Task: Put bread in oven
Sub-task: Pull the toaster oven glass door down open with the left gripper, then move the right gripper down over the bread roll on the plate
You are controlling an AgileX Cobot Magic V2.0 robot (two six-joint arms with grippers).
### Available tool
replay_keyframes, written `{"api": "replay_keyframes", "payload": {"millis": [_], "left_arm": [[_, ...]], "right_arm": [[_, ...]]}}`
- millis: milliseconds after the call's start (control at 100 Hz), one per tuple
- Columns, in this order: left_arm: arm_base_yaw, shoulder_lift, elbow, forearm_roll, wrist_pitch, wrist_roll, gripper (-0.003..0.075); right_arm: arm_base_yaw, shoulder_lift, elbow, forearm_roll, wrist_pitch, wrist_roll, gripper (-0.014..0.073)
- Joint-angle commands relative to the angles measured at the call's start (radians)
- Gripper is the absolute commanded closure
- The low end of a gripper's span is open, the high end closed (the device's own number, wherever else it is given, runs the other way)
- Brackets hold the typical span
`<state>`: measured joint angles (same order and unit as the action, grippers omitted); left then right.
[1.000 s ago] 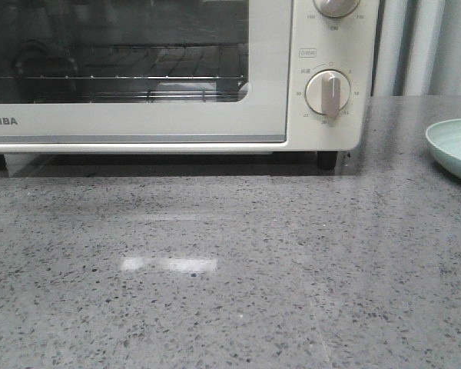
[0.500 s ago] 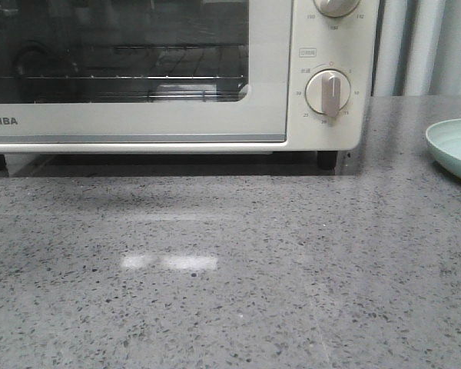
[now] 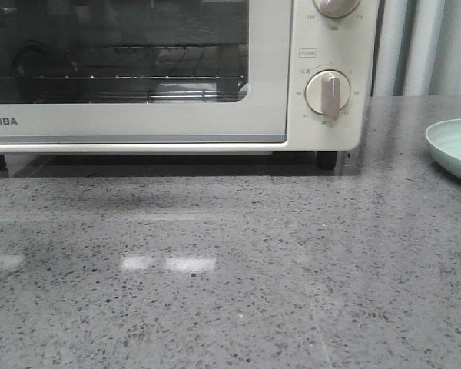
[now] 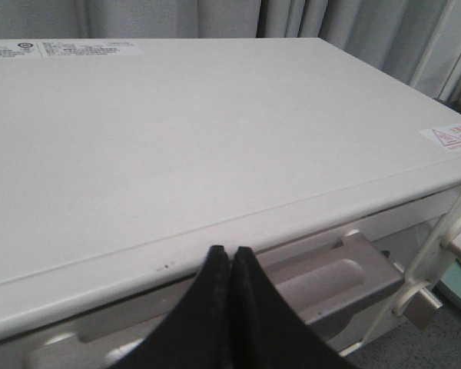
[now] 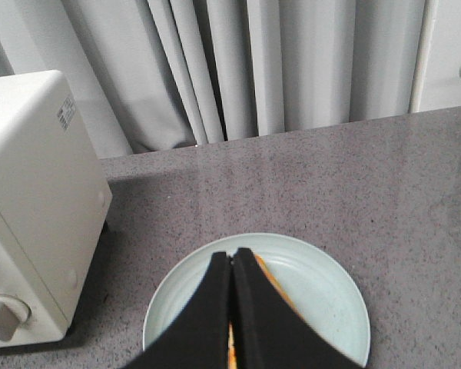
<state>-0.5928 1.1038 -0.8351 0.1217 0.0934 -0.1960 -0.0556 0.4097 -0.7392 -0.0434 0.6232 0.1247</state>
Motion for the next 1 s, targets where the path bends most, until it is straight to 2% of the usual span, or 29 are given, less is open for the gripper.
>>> {"api": "replay_keyframes", "payload": {"millis": [0, 480, 590, 760, 990], "left_arm": [[-0.037, 0.0, 0.005, -0.009, 0.023, -0.01, 0.0742], [-0.2, -0.161, 0.227, -0.23, -0.014, -0.01, 0.0742], [-0.247, -0.222, 0.244, -0.297, 0.025, -0.01, 0.0742], [-0.379, -0.331, 0.246, -0.369, 0.05, -0.01, 0.0742], [-0.513, -0.453, 0.233, -0.376, 0.038, -0.01, 0.0742]], "right_arm": [[0.002, 0.066, -0.085, -0.001, -0.062, -0.021, 0.0664], [0.013, 0.326, -0.313, -0.001, -0.073, -0.051, 0.0664], [0.013, 0.378, -0.35, -0.001, -0.074, -0.051, 0.0664], [0.013, 0.437, -0.385, -0.001, -0.067, -0.051, 0.0664], [0.013, 0.531, -0.392, -0.001, -0.062, -0.051, 0.0664]]}}
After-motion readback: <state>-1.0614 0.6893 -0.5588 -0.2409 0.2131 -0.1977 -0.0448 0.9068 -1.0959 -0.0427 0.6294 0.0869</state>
